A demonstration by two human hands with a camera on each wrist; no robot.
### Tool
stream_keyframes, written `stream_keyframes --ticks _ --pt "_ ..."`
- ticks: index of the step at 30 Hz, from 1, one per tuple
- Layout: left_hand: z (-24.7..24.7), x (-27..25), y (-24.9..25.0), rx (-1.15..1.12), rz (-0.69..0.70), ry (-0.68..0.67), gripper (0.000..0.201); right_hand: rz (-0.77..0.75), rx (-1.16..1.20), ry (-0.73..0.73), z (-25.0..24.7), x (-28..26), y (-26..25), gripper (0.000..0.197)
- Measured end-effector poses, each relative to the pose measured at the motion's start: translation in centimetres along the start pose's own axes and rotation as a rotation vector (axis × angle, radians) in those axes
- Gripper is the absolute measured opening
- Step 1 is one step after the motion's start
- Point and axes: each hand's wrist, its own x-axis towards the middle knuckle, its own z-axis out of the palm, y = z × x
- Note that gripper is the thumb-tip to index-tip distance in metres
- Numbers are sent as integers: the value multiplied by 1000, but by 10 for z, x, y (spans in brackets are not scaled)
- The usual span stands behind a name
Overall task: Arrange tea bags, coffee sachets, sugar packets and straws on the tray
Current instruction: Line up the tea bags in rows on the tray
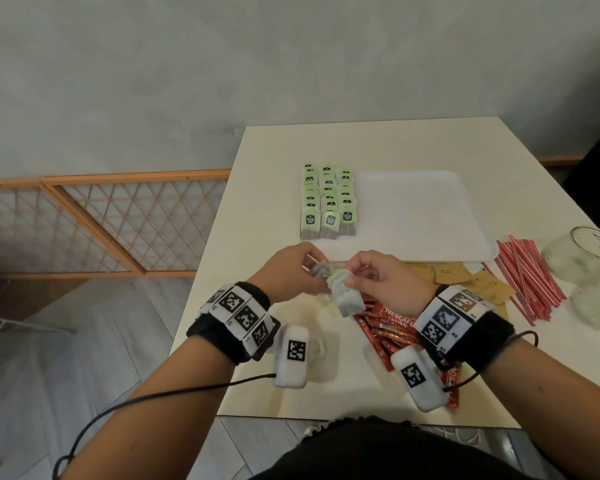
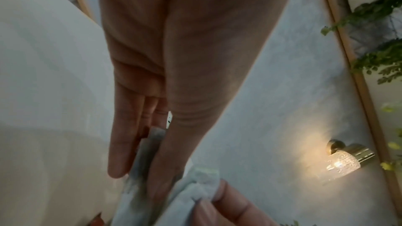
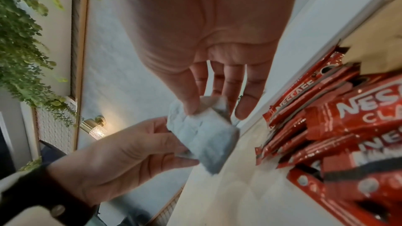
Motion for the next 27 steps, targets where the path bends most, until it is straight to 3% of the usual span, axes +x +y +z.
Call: stream_keyframes --ticks 8,12,14,21,27 --pt "2 -10 6 18 -17 -159 50 -11 149 -27 6 -4 0 9" --pt "6 -15 1 518 -61 -308 52 1 100 44 2 -4 6 10" --pt "10 -16 -8 634 -86 -357 52 10 101 49 0 -4 8 9" --pt "17 -12 -11 865 -81 -337 47 25 116 72 -6 -2 11 7" --pt "11 2 -17 799 -151 -302 31 30 147 109 -15 -1 19 11"
